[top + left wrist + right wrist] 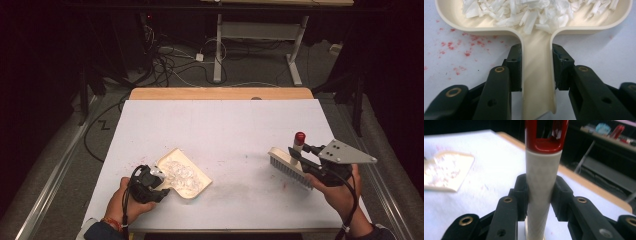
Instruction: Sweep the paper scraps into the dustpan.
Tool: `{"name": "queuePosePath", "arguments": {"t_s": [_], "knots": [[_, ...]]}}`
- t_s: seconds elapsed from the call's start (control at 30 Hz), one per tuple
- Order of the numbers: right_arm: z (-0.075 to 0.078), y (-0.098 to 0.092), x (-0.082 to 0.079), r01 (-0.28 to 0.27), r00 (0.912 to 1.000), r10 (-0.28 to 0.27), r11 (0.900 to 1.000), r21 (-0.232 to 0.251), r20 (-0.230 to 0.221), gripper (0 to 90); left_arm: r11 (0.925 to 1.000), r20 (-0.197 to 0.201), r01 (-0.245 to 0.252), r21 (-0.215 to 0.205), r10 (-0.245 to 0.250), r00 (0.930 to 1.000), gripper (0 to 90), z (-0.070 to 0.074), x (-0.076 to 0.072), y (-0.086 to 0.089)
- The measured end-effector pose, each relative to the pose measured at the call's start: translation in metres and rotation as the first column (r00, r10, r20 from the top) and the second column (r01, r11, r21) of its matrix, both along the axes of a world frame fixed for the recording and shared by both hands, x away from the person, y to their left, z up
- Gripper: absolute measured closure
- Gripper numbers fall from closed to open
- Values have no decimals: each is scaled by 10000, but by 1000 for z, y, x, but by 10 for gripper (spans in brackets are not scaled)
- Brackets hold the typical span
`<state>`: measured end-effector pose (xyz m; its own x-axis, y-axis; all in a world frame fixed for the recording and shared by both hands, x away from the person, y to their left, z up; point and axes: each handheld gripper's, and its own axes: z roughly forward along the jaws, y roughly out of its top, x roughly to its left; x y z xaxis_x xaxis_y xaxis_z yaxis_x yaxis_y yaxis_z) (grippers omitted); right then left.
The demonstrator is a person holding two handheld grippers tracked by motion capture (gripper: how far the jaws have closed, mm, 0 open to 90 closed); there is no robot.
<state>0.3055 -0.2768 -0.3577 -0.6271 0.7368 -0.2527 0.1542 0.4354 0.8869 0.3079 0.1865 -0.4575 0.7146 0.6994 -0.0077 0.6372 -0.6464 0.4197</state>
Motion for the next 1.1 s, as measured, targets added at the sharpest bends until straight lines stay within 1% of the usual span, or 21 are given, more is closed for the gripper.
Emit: {"name": "queuePosePath", "arguments": {"t_s": [0.1, 0.13, 0.17, 0.2, 0.27, 0.4, 0.47, 0.53, 0.63, 0.8, 0.87, 0.93, 1.03, 1.1], "knots": [[-4, 12, 1, -261, 9996, 259, 9995, -198, -116, 703, 10000, -24, 38, -20, -38, 10000, 635, 1, -2, 2], [-6, 18, 0, -361, 9993, 358, 9992, -175, -129, 703, 10000, -47, 45, -47, -45, 10000, 635, 1, -2, 2], [-6, 23, 0, -424, 9990, 421, 9988, -250, -115, 703, 10000, -52, 75, -3, -75, 10000, 635, 1, -2, 4], [-7, 30, 0, -480, 9988, 477, 9982, -352, -114, 703, 10000, -72, 52, -48, -53, 10000, 635, 1, -2, 5], [-9, 45, 1, -538, 9985, 542, 9975, -461, 79, 702, 10000, -120, 63, -47, -63, 9999, 635, 2, -3, 7], [-17, 80, 8, -973, 9951, 985, 9924, -757, 126, 700, 9999, -153, 104, 2, -104, 9998, 635, 2, -4, 10], [-19, 98, 10, -1161, 9928, 1180, 9901, -782, 200, 699, 9999, -123, 111, 15, -111, 9999, 635, 3, -5, 10], [-19, 112, 9, -1512, 9881, 1525, 9871, -531, 209, 701, 9999, -141, 119, 33, -118, 9998, 635, 3, -6, 10], [-17, 129, 6, -2022, 9793, 2024, 9790, -241, 83, 701, 9997, -158, 216, 148, -214, 9996, 635, 3, -7, 9], [-15, 149, 2, -2639, 9645, 2640, 9644, 200, -42, 702, 9992, -149, 321, 237, -317, 9994, 634, 4, -11, 6], [-15, 153, 2, -2741, 9617, 2741, 9610, 373, 49, 702, 9989, -177, 396, 261, -392, 9991, 634, 4, -12, 3], [-15, 157, 4, -2800, 9598, 2808, 9579, 627, -36, 703, 9982, -198, 513, 295, -507, 9985, 634, 4, -12, 0], [-15, 160, 6, -2853, 9582, 2859, 9544, 881, 66, 703, 9972, -208, 672, 319, -665, 9976, 634, 4, -12, -6], [-13, 158, 7, -2912, 9563, 2923, 9479, 1290, 107, 703, 9968, -215, 739, 316, -732, 9971, 634, 3, -12, -8]]}}
